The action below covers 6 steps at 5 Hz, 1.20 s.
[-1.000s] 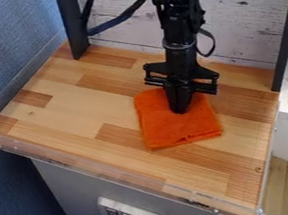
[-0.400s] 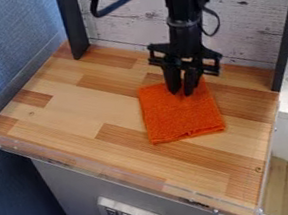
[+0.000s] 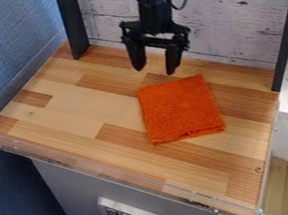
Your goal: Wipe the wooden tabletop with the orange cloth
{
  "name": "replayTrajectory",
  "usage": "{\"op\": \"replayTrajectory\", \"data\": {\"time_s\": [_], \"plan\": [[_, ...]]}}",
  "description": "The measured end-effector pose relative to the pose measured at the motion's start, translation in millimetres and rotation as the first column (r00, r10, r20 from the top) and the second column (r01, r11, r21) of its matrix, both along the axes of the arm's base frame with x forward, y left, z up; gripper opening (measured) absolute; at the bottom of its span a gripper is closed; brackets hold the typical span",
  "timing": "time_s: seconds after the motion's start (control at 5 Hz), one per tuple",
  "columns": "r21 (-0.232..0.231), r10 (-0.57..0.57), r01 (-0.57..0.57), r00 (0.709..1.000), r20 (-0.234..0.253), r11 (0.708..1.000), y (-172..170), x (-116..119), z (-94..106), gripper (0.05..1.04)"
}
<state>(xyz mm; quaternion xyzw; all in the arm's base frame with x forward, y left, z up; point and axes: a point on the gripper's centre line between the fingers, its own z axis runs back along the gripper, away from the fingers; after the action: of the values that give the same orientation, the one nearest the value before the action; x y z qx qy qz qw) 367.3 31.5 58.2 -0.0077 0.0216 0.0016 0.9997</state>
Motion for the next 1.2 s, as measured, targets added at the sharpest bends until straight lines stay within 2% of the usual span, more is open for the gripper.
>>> {"op": "replayTrajectory", "data": {"time_s": [0.4,0.8,1.2], "plan": [[-0.010,0.004,-0.003,0.999,0.045,1.000,39,0,34.5,0.999],[0.012,-0.007,0.006,0.995,0.100,1.000,64,-7,59.5,0.999],[0.017,-0.017,0.016,0.998,0.065,1.000,80,-20,60.4,0.999]]}}
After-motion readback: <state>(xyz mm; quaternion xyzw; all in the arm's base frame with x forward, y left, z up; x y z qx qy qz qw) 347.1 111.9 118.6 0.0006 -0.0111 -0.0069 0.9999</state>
